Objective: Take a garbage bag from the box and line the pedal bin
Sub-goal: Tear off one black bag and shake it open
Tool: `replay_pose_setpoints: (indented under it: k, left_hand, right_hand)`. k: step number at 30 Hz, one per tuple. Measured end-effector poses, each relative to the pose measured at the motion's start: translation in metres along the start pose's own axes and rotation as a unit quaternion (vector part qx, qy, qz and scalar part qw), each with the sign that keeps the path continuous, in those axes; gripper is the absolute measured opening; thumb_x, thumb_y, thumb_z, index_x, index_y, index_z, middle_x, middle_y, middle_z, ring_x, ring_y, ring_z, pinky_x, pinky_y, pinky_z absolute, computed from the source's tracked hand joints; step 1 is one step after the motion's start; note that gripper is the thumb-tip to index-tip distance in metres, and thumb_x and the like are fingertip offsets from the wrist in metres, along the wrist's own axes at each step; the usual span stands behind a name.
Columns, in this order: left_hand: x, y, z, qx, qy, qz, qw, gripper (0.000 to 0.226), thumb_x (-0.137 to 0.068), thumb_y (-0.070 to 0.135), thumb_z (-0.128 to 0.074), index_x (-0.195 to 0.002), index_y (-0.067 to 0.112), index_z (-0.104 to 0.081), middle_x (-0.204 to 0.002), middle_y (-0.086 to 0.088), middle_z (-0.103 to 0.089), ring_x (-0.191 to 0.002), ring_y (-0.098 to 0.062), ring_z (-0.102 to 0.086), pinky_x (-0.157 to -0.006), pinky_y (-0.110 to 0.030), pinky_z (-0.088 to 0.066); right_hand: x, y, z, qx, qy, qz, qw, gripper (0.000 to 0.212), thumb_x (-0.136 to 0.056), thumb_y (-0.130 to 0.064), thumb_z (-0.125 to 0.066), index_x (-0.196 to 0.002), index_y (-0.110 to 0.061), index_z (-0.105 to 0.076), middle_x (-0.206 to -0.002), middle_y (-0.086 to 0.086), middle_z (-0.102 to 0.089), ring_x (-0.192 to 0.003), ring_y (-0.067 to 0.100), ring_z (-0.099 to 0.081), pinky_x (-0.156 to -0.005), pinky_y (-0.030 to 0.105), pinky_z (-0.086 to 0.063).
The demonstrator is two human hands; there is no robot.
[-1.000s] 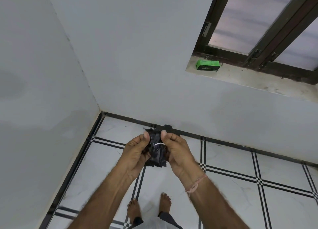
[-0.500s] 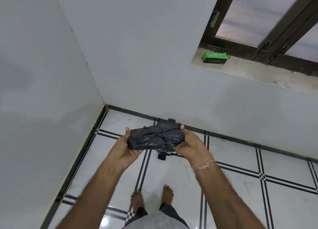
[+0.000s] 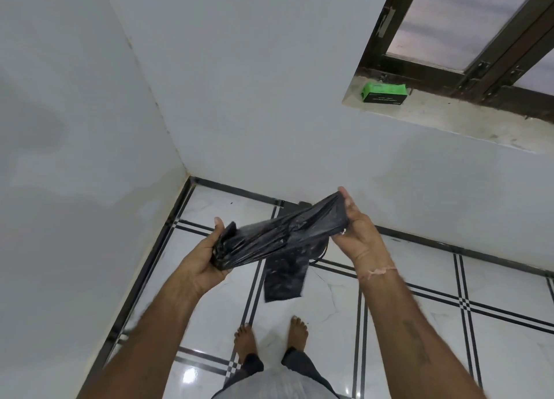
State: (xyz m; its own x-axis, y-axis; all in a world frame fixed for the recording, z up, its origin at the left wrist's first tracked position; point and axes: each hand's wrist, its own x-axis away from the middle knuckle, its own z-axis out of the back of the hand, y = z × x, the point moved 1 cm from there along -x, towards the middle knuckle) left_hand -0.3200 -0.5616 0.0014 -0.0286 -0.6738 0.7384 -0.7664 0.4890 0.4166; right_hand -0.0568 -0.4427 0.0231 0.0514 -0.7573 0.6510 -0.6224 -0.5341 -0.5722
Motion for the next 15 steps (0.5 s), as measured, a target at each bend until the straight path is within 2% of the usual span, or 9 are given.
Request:
replay_pose_setpoints:
  k: [1, 3, 5, 8, 9, 12, 14, 15]
  left_hand:
    - [0.001, -0.002, 0.003, -0.028, -0.008, 0.005, 1.000, 0.044, -0.098, 0.048, -0.058, -0.100, 0.008, -0.077, -0.099, -0.014, -0.080, -0.079, -0.022, -0.080, -0.063, -0.031, -0.065]
    - [0.002, -0.003, 0.013, -0.109, -0.016, 0.019, 0.994, 0.045, -0.097, 0.046, -0.058, -0.105, 0.008, -0.080, -0.108, -0.015, -0.079, -0.085, -0.021, -0.079, -0.069, -0.029, -0.065]
    - [0.004, -0.004, 0.022, -0.196, -0.013, 0.036, 0.980, 0.050, -0.092, 0.051, -0.061, -0.109, 0.009, -0.080, -0.111, -0.016, -0.078, -0.085, -0.018, -0.076, -0.067, -0.025, -0.063]
    - [0.003, -0.001, 0.031, -0.268, -0.013, 0.059, 0.961, 0.071, -0.059, 0.065, -0.085, -0.105, 0.012, -0.081, -0.105, -0.013, -0.078, -0.079, -0.016, -0.073, -0.059, -0.023, -0.058]
    - [0.004, 0.000, 0.030, -0.254, -0.015, 0.056, 0.965, 0.070, -0.059, 0.064, -0.086, -0.104, 0.010, -0.081, -0.105, -0.014, -0.079, -0.079, -0.017, -0.075, -0.061, -0.024, -0.060]
    - [0.001, 0.008, 0.028, -0.100, 0.029, 0.032, 0.994, 0.054, -0.092, 0.052, -0.060, -0.108, 0.002, -0.074, -0.104, -0.018, -0.080, -0.082, -0.024, -0.080, -0.067, -0.031, -0.066]
    - [-0.005, 0.014, 0.027, -0.009, 0.066, 0.009, 0.998, 0.053, -0.100, 0.051, -0.050, -0.106, 0.003, -0.071, -0.093, -0.017, -0.081, -0.075, -0.025, -0.080, -0.060, -0.035, -0.066]
    - [-0.007, 0.017, 0.025, 0.024, 0.084, -0.006, 0.996, 0.050, -0.102, 0.049, -0.049, -0.102, 0.005, -0.071, -0.087, -0.015, -0.081, -0.071, -0.024, -0.080, -0.056, -0.035, -0.065]
  right_hand:
    - [-0.004, -0.004, 0.003, -0.009, 0.009, 0.007, 1.000, 0.030, -0.104, -0.016, -0.056, -0.093, -0.017, -0.084, -0.088, 0.006, -0.080, -0.079, 0.022, -0.078, -0.062, 0.042, -0.066]
    - [-0.009, -0.010, 0.010, -0.004, 0.021, 0.010, 1.000, 0.020, -0.104, -0.016, -0.056, -0.105, -0.015, -0.076, -0.082, 0.005, -0.081, -0.069, 0.020, -0.079, -0.056, 0.039, -0.064]
    - [-0.012, -0.012, 0.014, 0.020, 0.024, 0.007, 0.999, 0.019, -0.103, -0.017, -0.057, -0.116, -0.013, -0.071, -0.085, 0.005, -0.081, -0.071, 0.021, -0.079, -0.060, 0.042, -0.066]
    - [-0.023, -0.009, 0.020, 0.053, 0.030, -0.003, 0.998, 0.032, -0.101, -0.017, -0.060, -0.132, -0.008, -0.067, -0.101, 0.008, -0.077, -0.089, 0.025, -0.073, -0.078, 0.048, -0.064]
    - [-0.024, -0.008, 0.021, 0.059, 0.036, -0.003, 0.998, 0.032, -0.101, -0.017, -0.061, -0.131, -0.008, -0.068, -0.103, 0.008, -0.076, -0.091, 0.025, -0.072, -0.077, 0.047, -0.065]
    - [-0.028, -0.004, 0.030, 0.073, 0.048, -0.008, 0.996, 0.022, -0.101, -0.023, -0.063, -0.115, -0.010, -0.074, -0.105, 0.008, -0.076, -0.086, 0.023, -0.076, -0.065, 0.042, -0.066]
    - [-0.026, 0.002, 0.038, 0.109, 0.045, -0.019, 0.993, 0.027, -0.100, -0.034, -0.063, -0.108, -0.012, -0.075, -0.106, 0.009, -0.078, -0.085, 0.024, -0.079, -0.066, 0.042, -0.066]
    - [-0.025, 0.005, 0.044, 0.137, 0.038, -0.025, 0.990, 0.035, -0.100, -0.041, -0.061, -0.112, -0.012, -0.075, -0.109, 0.009, -0.079, -0.090, 0.025, -0.079, -0.073, 0.045, -0.066]
